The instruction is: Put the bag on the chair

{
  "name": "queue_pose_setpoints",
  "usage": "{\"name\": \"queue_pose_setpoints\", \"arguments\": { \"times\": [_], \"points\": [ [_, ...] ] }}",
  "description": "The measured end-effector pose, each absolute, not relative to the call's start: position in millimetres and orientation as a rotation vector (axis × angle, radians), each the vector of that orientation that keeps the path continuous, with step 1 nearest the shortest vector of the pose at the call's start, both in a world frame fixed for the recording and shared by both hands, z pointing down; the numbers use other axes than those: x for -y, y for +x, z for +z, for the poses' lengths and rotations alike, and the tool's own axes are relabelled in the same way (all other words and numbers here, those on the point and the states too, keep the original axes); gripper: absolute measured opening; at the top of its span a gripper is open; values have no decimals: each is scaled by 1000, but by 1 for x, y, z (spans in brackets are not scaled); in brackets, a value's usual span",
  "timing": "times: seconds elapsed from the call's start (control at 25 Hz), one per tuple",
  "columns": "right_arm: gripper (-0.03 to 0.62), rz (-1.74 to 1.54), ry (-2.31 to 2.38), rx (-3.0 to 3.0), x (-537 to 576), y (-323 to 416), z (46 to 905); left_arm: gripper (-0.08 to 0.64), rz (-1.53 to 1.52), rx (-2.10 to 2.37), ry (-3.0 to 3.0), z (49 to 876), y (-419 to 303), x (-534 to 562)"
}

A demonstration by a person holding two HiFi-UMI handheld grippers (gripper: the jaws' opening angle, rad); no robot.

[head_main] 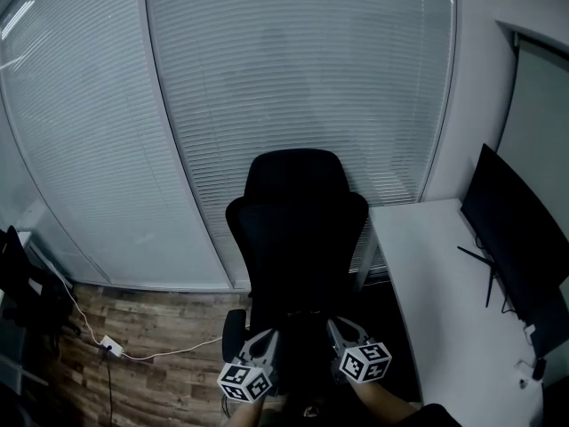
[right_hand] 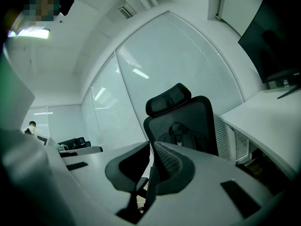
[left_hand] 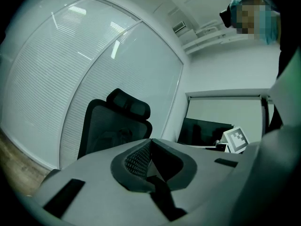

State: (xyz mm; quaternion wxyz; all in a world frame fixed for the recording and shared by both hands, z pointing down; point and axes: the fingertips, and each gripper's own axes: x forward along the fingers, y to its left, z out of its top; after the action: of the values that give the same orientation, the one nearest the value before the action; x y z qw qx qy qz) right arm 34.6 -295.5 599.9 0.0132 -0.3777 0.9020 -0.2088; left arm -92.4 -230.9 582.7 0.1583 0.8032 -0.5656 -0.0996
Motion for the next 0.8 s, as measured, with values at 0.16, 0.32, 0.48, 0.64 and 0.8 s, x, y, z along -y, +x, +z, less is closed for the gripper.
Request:
{"name": "queue_pose_setpoints", "arguments": {
  "times": [0.16, 0.32, 0.48, 0.64, 0.8],
  "points": [
    [57, -653, -1206, -2780, 279, 34, 591, 20, -276, 1581, 2321, 577, -93, 215],
    [55, -649, -1220, -2773, 256, 25, 583, 19, -252, 1538, 2348, 572, -99, 196],
    [55, -649, -1225, -2765, 232, 16, 580, 18, -228, 1508, 2374, 568, -105, 178],
    [54, -669, -1247, -2745, 209, 10, 581, 18, -200, 1486, 2395, 568, -111, 160],
    [54, -677, -1271, -2738, 190, 5, 582, 18, -211, 1458, 2403, 566, -114, 144]
  ]
}}
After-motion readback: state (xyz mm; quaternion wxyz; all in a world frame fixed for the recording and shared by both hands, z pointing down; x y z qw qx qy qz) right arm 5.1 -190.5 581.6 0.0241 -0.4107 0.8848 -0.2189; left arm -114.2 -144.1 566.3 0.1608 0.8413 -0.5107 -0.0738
